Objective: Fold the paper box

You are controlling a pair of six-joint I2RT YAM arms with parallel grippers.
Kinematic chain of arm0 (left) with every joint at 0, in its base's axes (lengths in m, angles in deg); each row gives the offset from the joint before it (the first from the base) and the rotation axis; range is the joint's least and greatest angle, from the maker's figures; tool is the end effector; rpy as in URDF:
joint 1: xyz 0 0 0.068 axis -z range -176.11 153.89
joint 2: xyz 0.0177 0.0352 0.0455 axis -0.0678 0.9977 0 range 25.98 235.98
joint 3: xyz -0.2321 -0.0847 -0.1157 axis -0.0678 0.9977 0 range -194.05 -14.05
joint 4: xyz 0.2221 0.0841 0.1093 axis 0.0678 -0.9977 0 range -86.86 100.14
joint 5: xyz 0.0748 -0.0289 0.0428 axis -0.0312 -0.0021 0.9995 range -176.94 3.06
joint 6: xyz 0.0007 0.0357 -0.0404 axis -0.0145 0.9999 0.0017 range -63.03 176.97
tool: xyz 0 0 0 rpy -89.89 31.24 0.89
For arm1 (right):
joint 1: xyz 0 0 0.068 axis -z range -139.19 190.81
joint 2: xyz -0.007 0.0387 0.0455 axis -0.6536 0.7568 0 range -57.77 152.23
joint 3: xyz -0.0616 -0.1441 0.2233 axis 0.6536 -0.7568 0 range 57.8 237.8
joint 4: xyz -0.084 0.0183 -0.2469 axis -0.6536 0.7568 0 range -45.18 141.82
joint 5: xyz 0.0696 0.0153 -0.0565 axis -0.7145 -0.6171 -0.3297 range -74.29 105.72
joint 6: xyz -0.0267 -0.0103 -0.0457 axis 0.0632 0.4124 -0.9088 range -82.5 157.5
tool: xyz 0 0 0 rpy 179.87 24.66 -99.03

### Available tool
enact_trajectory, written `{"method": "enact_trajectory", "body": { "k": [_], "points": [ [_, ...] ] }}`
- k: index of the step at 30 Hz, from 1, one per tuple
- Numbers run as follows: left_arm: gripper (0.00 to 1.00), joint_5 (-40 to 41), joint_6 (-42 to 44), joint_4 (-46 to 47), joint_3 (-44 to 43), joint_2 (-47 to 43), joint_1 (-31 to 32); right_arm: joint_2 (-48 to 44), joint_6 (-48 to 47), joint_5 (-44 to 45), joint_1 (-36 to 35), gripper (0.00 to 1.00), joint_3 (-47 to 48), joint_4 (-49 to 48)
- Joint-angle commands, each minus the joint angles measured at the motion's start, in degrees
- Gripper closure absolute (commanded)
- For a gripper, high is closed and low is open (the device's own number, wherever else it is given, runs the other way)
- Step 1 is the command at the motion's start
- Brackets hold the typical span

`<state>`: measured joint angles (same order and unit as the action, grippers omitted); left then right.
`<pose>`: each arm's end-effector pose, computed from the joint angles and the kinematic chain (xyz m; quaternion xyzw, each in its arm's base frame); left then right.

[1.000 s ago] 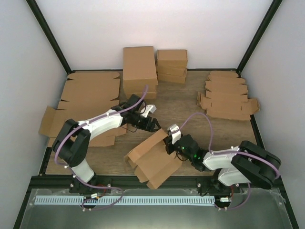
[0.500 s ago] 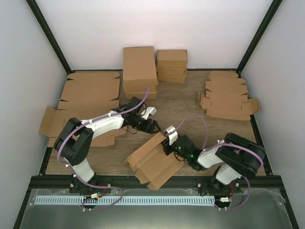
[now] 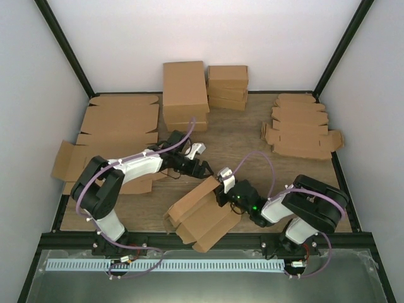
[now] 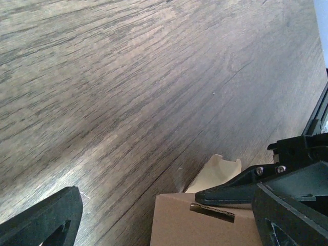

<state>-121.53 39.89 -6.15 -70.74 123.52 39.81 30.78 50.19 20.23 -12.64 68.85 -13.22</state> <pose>0.2597 -0.2130 0.1736 0.2328 0.8897 -0.3757 0.1145 0.1382 0.1816 0.1148 -0.2628 0.7726 0.2879 0.5011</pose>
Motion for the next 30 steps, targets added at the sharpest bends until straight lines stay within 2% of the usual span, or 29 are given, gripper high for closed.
{"method": "enact_trajectory", "body": {
  "k": [1,10,13,16,23,27,30],
  "points": [
    [0.06,-2.1,-0.88,2.28,1.38,-3.23,0.21,1.13,-0.27,1.07,-0.27,0.88,0.13,-4.41],
    [0.02,2.84,-5.11,5.58,4.29,-12.57,-2.69,1.59,-1.05,0.98,-0.33,0.9,0.79,-4.27],
    [0.02,-0.94,-4.17,4.66,4.32,-12.37,-2.7,1.96,-1.29,0.77,-0.34,0.9,1.18,-4.38],
    [0.12,-4.48,-2.85,2.95,4.17,-9.96,-2.03,2.15,-1.47,0.68,-0.34,0.9,1.47,-4.45],
    [0.16,-1.8,-1.8,1.65,4.04,-7.61,0.78,2.84,-1.66,0.54,-0.32,0.9,1.84,-4.63],
    [0.29,-1.54,-1.96,1.77,3.12,-5.2,1.27,3.32,-1.37,0.28,-0.45,0.9,1.87,-4.74],
    [0.31,-0.29,-1.13,0.81,2.24,-3.06,2.48,4.59,-1.61,1.72,-1.4,0.89,1.95,-5.2]
  ]
}}
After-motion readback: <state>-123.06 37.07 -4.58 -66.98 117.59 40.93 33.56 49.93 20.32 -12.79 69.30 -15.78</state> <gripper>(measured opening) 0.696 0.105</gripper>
